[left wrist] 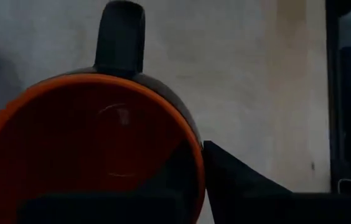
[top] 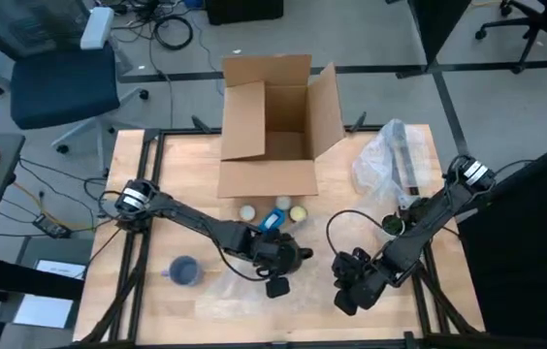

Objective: Wrap mug
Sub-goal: Wrap the black mug with the bubble wrap

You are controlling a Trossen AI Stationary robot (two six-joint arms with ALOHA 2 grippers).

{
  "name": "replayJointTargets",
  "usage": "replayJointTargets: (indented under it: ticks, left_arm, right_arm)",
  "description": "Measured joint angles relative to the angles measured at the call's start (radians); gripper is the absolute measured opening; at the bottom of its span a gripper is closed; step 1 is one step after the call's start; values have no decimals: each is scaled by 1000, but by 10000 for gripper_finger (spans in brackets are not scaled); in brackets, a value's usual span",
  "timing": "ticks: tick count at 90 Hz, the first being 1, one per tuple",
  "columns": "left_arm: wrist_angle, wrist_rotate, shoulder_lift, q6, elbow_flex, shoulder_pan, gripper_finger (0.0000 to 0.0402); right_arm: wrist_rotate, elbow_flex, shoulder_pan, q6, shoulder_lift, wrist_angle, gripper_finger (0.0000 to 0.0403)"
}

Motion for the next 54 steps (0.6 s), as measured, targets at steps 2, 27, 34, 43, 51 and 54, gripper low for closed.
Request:
replayJointTargets:
  ticks: [2,27,34,43,51,54]
  left_arm:
    - [1,3,0,4,0,0,36]
    - [36,90,-2,38,0,-2,109]
    - [27,90,-5,54,0,0,124]
    - [12,100,-24,92,0,5,136]
    - [9,113,-78,132,0,5,141]
    - [6,115,-101,142,0,5,142]
  right_arm:
    - [0,0,0,0,0,1,0]
    - [0,0,-20,-16,0,2,0]
    - [-9,0,-24,-18,0,1,0]
    - [-42,0,-25,-22,-7,-30,0]
    - [-66,0,-25,2,-33,-118,0]
    - [-68,0,-24,15,-45,-164,0]
